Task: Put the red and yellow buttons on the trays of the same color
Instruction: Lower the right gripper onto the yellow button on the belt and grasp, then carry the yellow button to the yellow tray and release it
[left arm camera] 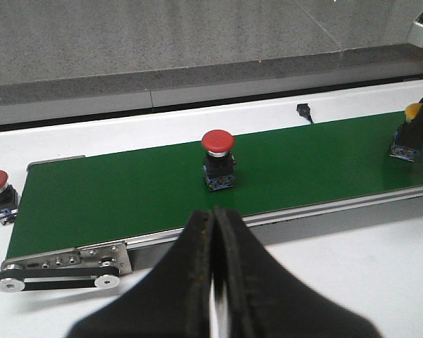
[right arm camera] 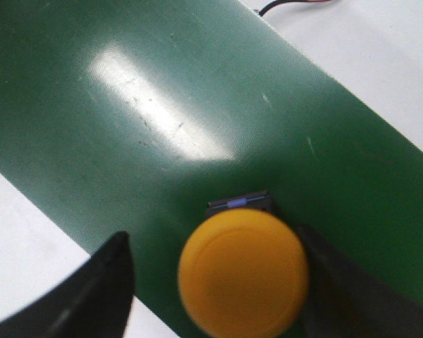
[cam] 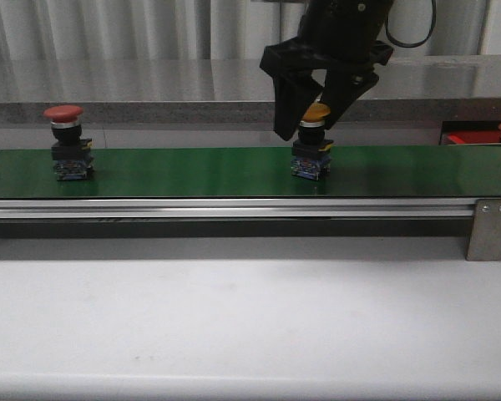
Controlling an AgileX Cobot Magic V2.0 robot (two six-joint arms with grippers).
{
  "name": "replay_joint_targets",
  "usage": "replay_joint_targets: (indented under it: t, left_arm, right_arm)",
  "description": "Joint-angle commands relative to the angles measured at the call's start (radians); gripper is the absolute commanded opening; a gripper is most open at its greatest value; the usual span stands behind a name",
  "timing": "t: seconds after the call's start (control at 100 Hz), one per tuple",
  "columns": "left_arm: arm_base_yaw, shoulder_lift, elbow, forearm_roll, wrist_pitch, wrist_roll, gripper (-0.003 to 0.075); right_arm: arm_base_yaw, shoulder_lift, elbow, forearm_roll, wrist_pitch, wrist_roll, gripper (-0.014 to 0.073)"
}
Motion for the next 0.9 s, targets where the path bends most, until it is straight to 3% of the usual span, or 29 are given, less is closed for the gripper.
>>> replay_joint_targets:
  t: [0.0, 0.09, 0.23, 0.54, 0.89]
  left_arm:
    - [-0.008, 0.005, -0.023, -0.015, -0.077, -0.012, -0.002]
    - [-0.008, 0.005, -0.023, -0.015, -0.077, -0.012, -0.002]
    - [-0.008, 0.005, -0.023, -0.015, -0.077, -0.012, -0.002]
    - [-0.008, 0.005, -0.023, -0.015, -0.077, -0.012, -0.002]
    - [-0.008, 0.005, -0.023, -0.015, -0.077, -0.012, -0.002]
  right_arm:
    - [-0.001, -0.056, -0.032, -0.008, -0.042, -0.012, 0.0249]
    - [-0.011, -0.056, -0.032, -0.009, -0.05, -0.011, 0.0083]
    - [-0.029, -0.064, -0.032, -0.007, -0.055, 0.014, -0.0031]
    - [-0.113, -0.166, -0.004, -0.008, -0.033, 0.142, -0.0046]
    - [-0.345, -0.3, 0.074, -0.008, -0.003, 0.184, -0.0046]
